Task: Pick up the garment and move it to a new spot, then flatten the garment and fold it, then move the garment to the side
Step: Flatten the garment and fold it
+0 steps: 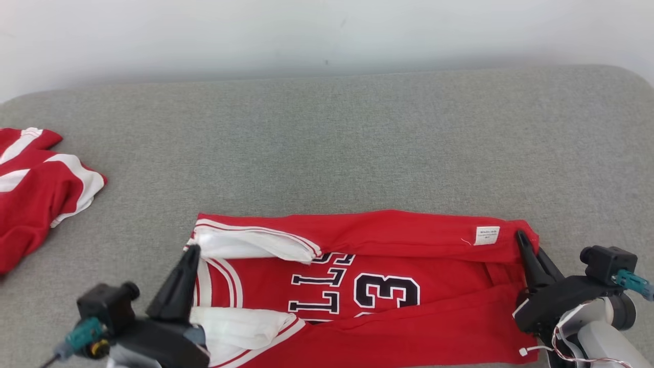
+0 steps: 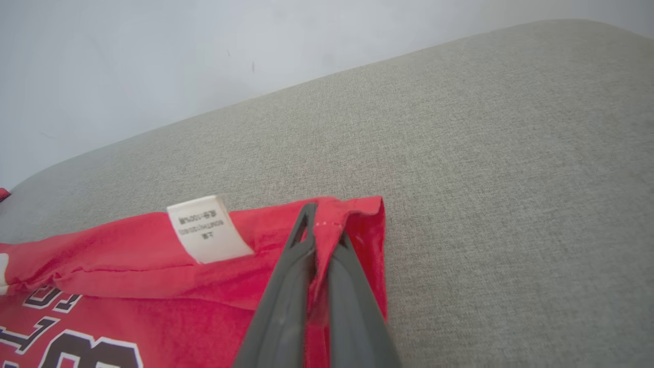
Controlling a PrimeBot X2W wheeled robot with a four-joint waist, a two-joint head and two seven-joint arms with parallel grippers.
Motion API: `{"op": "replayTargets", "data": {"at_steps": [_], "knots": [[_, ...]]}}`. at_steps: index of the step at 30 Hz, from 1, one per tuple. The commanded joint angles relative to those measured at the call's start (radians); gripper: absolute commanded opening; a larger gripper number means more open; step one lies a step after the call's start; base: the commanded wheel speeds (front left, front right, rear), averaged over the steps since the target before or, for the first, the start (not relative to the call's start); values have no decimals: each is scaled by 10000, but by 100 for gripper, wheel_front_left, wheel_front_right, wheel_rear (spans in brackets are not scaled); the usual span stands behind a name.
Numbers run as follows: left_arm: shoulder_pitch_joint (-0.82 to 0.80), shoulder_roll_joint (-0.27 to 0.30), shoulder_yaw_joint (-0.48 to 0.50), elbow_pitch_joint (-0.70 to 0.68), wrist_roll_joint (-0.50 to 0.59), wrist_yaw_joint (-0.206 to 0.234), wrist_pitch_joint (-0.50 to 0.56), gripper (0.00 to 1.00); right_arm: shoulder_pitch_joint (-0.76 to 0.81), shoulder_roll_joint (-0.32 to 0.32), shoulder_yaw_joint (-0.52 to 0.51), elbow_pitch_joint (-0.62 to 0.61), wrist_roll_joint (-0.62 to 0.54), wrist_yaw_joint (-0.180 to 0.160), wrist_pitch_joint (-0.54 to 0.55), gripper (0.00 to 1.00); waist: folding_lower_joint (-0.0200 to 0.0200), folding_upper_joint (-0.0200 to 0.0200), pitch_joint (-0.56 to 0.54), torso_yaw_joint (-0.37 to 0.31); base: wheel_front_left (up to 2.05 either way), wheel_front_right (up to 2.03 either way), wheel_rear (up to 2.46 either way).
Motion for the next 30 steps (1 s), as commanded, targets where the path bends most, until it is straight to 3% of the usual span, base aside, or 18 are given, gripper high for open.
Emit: {"op": "replayTargets", "data": {"at_steps": [1,9,18,19,20,21,25,30], "knots": [[392,-149,29,-129,190,12,-28,0,183,-113,-95,-51,104,-28,-53,0,2,2,-69,84,0,0,0],[1619,-743,516,-374,633,156,-30,0,1095,-228,-638,-565,104,-28,-106,0,2,2,-219,200,0,0,0],[2764,-1339,1328,-278,1020,-93,-31,0,2137,69,-1291,-1397,-127,-28,214,0,2,2,-353,215,0,0,0],[2807,-1370,1287,-158,1071,-145,-31,0,2194,107,-1339,-1471,-186,-28,276,27,2,2,-363,206,0,0,0],[2764,-1388,1284,-94,1206,-152,-31,37,2249,147,-1391,-1513,-221,-28,358,100,2,2,-370,198,0,0,0],[2717,-1467,1363,-46,1270,-152,-31,99,2299,190,-1435,-1557,-278,-28,433,100,2,2,-381,189,0,0,0],[2775,-1791,1761,73,1561,-244,-31,100,2415,165,-1654,-1762,-457,-28,577,100,2,2,-416,158,0,0,0],[2879,-2207,2942,-245,2484,-184,-31,100,2495,36,-1969,-2021,-636,-28,723,100,2,2,-452,161,0,0,0]]}}
